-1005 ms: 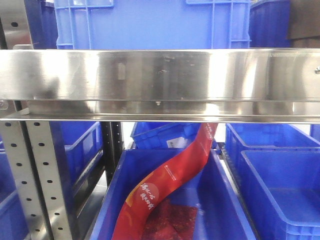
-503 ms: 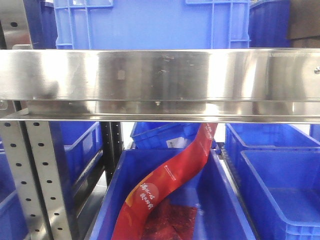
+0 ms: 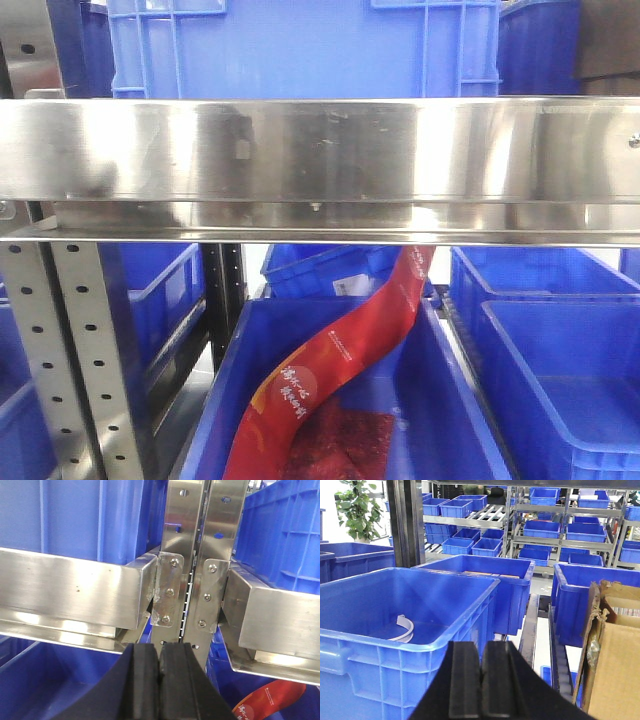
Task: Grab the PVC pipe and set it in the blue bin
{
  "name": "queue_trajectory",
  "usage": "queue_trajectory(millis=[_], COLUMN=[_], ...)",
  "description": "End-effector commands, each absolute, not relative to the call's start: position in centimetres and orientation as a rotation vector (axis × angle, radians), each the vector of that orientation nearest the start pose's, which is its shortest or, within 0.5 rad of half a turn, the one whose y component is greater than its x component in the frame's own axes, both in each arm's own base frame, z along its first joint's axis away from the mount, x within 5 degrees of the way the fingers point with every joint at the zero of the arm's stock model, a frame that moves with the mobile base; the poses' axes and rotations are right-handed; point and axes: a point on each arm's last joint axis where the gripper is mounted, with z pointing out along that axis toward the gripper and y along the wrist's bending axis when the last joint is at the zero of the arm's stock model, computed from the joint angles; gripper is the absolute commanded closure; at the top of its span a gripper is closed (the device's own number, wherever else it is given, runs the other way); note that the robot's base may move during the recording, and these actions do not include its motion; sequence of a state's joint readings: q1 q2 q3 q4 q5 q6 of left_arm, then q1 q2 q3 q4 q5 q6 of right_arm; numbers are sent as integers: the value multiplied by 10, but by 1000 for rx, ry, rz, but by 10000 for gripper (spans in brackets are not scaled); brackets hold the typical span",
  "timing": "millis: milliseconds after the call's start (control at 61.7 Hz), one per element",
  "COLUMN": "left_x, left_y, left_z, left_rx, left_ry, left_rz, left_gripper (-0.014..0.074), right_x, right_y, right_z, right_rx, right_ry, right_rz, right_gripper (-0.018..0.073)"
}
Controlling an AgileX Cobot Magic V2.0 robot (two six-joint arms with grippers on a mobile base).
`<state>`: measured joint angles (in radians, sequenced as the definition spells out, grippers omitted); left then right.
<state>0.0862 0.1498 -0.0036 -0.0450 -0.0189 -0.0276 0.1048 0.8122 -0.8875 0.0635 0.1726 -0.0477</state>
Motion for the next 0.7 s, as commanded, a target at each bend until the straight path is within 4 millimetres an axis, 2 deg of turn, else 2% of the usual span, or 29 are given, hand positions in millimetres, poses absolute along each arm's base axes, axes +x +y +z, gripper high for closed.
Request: queue_trajectory(millis=[0, 681], left_x=[68, 68], left_y=[6, 6], left_z=[208, 208], left_rx=[-134, -134], left_ry=[1578, 1578], left_rz=[8, 8], left_gripper=[707, 707], right_x=[165, 165], right_y=[17, 17], right_z=[418, 418], right_rx=[-82, -82], right_ry=[1553, 1552], right_rz=[87, 87], right_gripper=[728, 728])
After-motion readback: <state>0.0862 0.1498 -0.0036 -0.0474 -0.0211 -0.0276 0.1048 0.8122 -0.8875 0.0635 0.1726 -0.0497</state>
